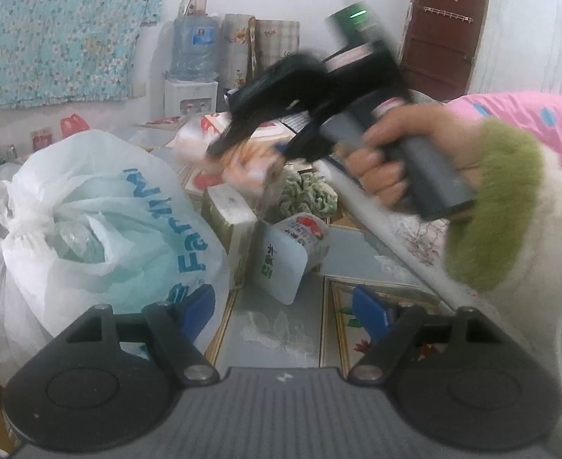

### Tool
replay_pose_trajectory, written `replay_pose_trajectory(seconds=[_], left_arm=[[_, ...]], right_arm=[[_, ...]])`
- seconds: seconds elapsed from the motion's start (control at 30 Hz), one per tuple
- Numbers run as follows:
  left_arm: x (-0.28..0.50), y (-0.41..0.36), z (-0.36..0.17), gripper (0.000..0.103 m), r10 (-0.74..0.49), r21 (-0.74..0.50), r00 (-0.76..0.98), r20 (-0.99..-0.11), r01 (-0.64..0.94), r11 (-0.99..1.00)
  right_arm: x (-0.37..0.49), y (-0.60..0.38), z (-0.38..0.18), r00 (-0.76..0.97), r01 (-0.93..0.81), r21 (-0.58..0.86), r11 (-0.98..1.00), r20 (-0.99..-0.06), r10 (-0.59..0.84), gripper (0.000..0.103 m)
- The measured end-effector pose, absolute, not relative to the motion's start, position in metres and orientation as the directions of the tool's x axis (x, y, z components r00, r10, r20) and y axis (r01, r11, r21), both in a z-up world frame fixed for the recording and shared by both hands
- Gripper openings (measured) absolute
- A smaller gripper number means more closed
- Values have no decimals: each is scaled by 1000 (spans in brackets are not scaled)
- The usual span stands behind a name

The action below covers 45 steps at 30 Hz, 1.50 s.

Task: Organize soft objects
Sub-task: 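Reach the right gripper to the orange-striped white cloth on the mat, then grasp the orange-striped white cloth with the right gripper and lift it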

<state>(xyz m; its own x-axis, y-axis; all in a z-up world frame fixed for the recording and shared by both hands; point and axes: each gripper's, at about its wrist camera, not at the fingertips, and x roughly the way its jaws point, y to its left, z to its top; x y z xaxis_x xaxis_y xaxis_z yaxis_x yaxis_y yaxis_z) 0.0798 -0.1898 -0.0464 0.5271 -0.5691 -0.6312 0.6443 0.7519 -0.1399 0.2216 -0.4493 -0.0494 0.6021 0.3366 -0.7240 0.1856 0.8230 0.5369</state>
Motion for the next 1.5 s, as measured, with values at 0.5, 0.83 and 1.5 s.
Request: replay_pose_trajectory(seconds=[0.5, 0.83, 1.5], left_arm=[[61, -145, -45, 95, -658, -291, 354, -665, 688, 665], [49, -134, -55, 95, -643, -319, 301, -704, 675, 665], [62, -135, -65, 91, -654, -392, 276, -704, 617, 682]], right_arm=[[37, -420, -37, 660, 137, 824, 549, -489, 570, 47], [7, -384, -94, 673, 304, 772, 558, -589, 447, 52], [2, -375, -99, 647, 303, 848, 435, -518, 559, 47]])
